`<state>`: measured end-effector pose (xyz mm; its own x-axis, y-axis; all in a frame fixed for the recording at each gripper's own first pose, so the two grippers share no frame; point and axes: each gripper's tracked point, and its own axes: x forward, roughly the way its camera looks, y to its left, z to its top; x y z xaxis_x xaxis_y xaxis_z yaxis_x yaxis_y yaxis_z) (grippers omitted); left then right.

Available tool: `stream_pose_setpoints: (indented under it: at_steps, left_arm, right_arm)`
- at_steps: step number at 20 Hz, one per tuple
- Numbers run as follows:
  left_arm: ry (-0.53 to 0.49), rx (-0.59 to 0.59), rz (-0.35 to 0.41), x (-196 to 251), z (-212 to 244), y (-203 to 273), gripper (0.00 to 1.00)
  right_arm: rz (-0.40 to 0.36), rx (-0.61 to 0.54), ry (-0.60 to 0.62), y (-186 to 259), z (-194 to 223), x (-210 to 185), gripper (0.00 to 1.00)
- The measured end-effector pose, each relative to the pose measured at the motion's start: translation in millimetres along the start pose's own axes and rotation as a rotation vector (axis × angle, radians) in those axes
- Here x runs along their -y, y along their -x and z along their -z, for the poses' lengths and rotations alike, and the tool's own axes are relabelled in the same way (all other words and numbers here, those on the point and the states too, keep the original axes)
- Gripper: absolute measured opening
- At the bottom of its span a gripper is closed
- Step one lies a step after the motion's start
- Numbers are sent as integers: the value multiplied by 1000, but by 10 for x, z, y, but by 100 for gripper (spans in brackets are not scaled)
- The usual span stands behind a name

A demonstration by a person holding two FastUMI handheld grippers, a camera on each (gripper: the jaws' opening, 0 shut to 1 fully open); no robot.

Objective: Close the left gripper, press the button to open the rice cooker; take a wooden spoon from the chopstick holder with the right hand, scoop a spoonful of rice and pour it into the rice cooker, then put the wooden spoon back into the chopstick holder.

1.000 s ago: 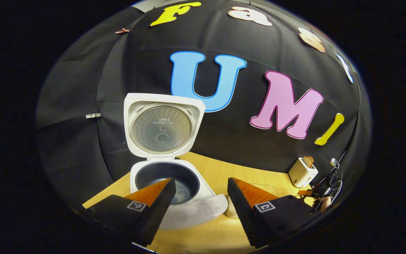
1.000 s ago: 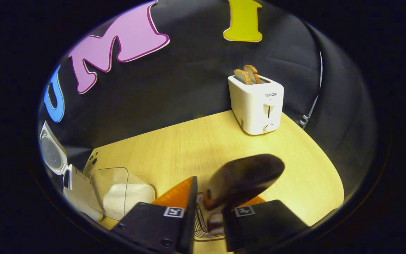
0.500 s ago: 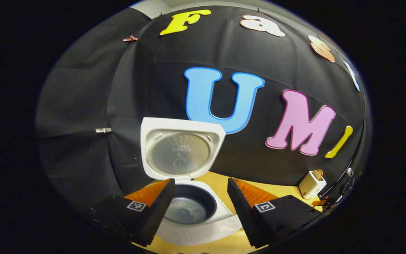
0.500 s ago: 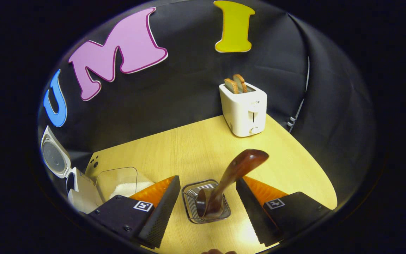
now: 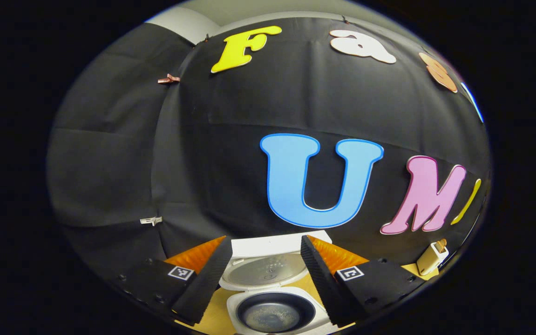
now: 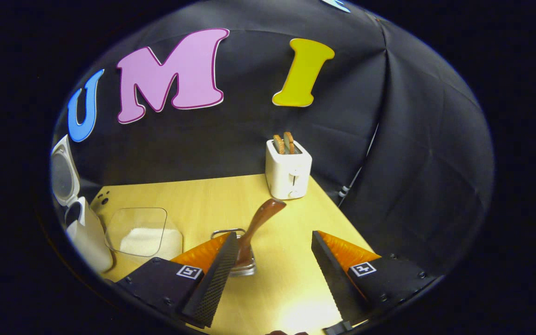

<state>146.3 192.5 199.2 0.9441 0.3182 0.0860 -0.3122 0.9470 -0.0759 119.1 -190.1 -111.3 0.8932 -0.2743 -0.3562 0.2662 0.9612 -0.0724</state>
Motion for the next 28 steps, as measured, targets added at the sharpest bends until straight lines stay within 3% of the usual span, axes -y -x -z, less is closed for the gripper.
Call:
stream_pose_setpoints:
  at_steps: [4,7,14,20,28]
  left_arm:
    - [-6,-27,-14,-82,-139,-525,95]
    - [25,-93,20,-19,-12,-905,95]
    - [34,-213,-14,-80,412,-1385,95]
    - [20,-318,-21,76,628,-1297,100]
    - [38,-373,-13,353,970,-576,99]
  right_arm:
    - [33,6,-14,251,-43,120,96]
    - [86,39,8,379,-132,259,98]
    - [133,97,-60,656,-291,403,98]
    - [120,112,-97,639,-296,359,98]
    - [4,66,-102,336,-255,107,98]
